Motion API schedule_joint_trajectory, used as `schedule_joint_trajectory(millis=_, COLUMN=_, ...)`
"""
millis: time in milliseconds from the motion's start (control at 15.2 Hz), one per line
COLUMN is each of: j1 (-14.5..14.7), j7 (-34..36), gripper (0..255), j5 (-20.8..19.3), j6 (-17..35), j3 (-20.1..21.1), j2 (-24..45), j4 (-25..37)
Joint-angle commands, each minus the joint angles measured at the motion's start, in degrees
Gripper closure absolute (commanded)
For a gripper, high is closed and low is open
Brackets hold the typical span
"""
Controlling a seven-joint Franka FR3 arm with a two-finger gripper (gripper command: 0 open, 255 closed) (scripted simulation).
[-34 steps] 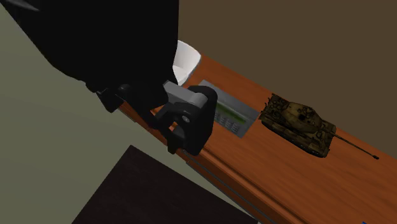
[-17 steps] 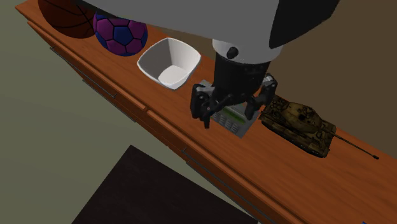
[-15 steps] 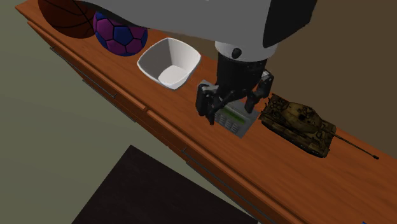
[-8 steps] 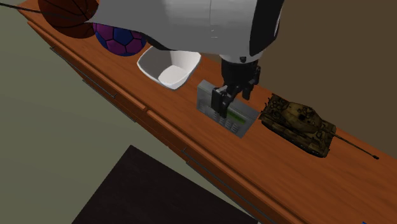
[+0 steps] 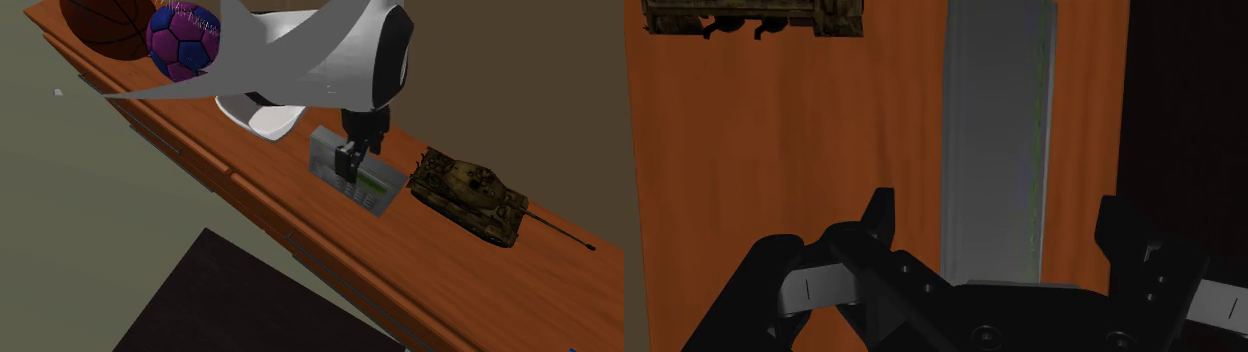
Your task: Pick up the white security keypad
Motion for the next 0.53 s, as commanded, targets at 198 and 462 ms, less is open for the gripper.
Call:
schedule_joint_trajectory(millis=198, j1=0.0, j7=0.6, gripper=0, j5=-0.2, j6=2.6, j3=0.0, j2=2.0, j4=-0.6)
schedule_joint_trajectory(millis=462, j1=-0.1, j7=0.5, gripper=255, j5=-0.2, j6=2.6, j3=0.0, j2=2.1, j4=-0.5)
